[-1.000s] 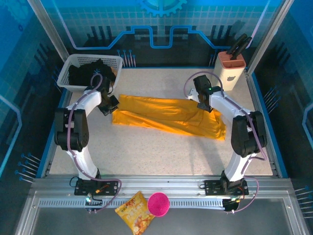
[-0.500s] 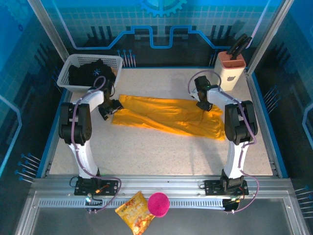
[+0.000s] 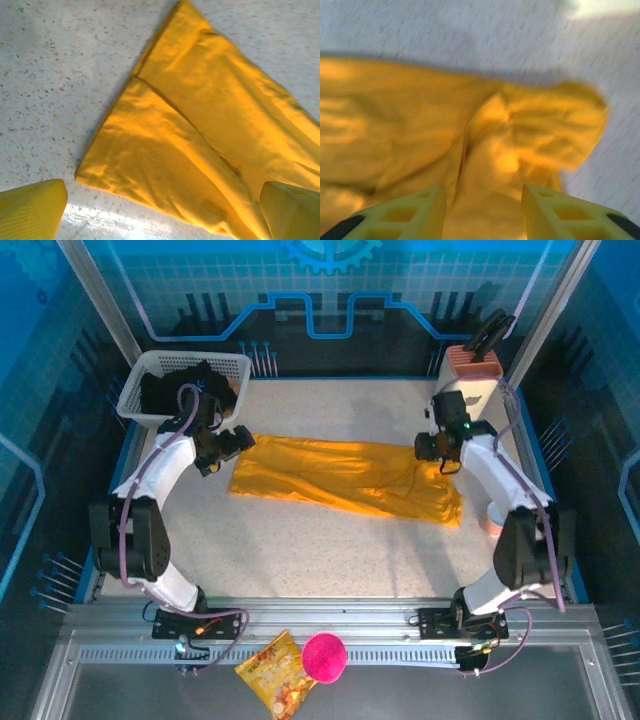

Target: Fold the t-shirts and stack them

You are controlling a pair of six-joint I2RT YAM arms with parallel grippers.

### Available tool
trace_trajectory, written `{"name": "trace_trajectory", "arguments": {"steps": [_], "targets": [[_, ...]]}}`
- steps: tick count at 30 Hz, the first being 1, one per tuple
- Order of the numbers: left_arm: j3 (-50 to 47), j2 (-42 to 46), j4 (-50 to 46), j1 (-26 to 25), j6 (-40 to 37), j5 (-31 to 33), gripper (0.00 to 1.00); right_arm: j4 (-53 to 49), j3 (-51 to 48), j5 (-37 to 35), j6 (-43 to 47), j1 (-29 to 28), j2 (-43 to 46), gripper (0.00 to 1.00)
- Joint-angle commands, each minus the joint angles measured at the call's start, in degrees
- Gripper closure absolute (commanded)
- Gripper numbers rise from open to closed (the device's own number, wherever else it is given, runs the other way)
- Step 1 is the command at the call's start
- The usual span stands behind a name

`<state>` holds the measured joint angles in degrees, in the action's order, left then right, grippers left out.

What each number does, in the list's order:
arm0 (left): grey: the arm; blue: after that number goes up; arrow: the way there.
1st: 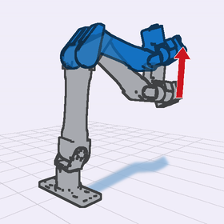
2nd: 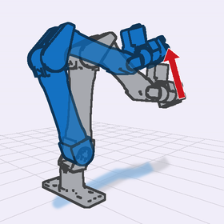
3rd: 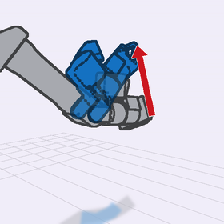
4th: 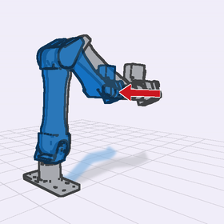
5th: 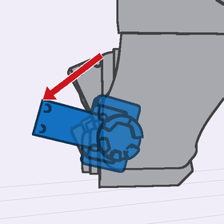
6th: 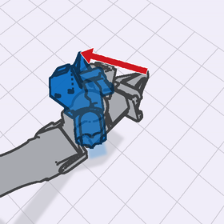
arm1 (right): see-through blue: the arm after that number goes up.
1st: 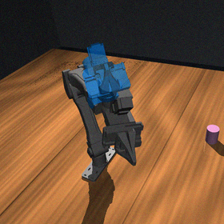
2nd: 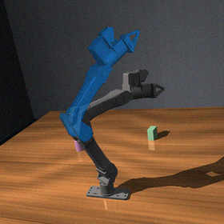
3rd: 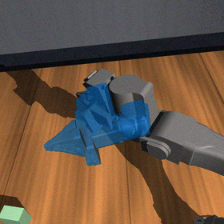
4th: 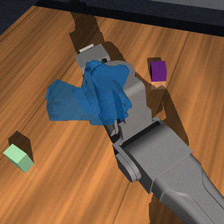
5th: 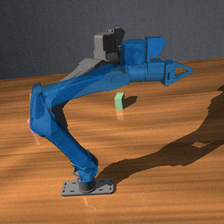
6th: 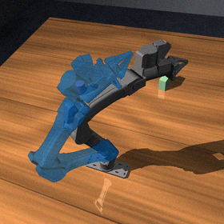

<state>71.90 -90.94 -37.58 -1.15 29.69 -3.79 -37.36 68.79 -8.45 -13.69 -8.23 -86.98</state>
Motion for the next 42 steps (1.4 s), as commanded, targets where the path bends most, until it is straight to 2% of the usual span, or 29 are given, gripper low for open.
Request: {"name": "trace_trajectory", "arguments": {"steps": [1,5,10,19,22,28,29,35,38,42], "targets": [[-1.4,4.2,-0.9,-0.5,-2.0,-2.4,0.01,0.6,-8.8,11.4,-13.9,-0.4,1.8,0.52],[-1.5,7.4,-2.2,-0.7,-2.1,-2.4,0.01,5.4,-13.1,13.6,-17.8,-1.3,0.3,0.51],[-2.2,9.8,-3.8,-0.7,-2.7,-1.2,0.01,7.6,-11.0,13.1,-18.6,-2.5,-5.4,0.56],[-2.1,9.2,-4.3,-0.7,-3.3,-0.6,0.01,8.5,-8.2,12.2,-19.2,-3.4,-10.2,0.6],[-1.7,8.6,-4.4,-0.7,-3.4,-0.8,0.01,8.6,-7.3,12.4,-19.3,-3.5,-11.4,0.69],[-1.5,8.2,-4.6,-0.7,-3.5,-0.7,0.01,8.9,-3.6,14.4,-19.2,-3.7,-13.6,0.99],[-1.4,8.2,-4.7,-0.7,-3.5,-0.6,0.01,8.8,-2.4,14.6,-19.2,-3.6,-14.0,1.0],[-0.3,8.2,-6.3,-1.6,-5.3,1.5,0.01,4.7,9.3,15.1,-19.1,-3.8,-21.4,0.99],[-0.1,7.6,-6.8,-2.5,-6.5,1.9,0.01,3.2,14.4,16.2,-19.1,-3.9,-26.4,0.84],[0.6,6.8,-6.9,-6.3,-8.5,4.5,0.01,3.7,19.3,18.7,-20.8,-3.9,-30.8,0.74]]}}
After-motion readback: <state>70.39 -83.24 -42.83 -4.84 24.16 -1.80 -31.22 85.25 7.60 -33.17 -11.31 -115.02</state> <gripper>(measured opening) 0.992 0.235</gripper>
